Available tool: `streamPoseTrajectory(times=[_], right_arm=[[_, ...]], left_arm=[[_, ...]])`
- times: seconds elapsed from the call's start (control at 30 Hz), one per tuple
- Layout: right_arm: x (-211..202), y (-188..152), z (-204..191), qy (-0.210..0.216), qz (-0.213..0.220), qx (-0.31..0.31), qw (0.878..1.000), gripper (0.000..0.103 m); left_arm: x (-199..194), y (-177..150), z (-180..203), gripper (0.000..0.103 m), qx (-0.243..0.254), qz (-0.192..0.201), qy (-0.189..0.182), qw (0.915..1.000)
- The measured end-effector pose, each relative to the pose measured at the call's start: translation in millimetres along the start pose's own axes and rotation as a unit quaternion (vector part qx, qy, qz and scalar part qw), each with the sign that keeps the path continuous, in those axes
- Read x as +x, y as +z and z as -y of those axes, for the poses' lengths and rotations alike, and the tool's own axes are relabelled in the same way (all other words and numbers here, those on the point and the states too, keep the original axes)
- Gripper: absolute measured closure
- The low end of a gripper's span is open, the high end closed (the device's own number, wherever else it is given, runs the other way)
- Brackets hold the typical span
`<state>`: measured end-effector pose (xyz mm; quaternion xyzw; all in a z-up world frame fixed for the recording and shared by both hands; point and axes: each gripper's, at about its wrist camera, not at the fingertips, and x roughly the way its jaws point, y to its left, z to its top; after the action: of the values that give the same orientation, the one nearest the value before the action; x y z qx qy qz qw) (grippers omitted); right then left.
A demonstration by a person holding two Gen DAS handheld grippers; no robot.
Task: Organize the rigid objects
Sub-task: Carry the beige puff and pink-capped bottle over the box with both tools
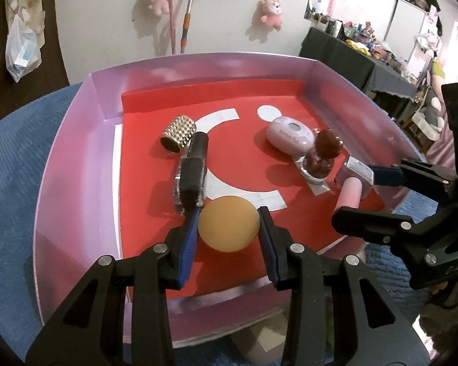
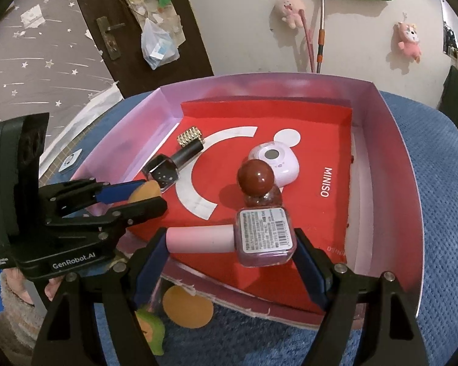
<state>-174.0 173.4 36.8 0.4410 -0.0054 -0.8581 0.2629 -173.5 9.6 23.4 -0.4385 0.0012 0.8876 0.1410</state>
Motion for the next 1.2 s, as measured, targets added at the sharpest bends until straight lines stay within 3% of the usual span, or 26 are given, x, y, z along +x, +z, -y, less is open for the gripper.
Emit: streamPoseTrajectory(times=[1.2], right_arm=[[33, 15, 11, -0.074, 0.017, 0.003, 0.997, 0.023]], left_arm=[[22, 12, -6, 0.067, -0.011, 0.008, 0.046, 0.9988]])
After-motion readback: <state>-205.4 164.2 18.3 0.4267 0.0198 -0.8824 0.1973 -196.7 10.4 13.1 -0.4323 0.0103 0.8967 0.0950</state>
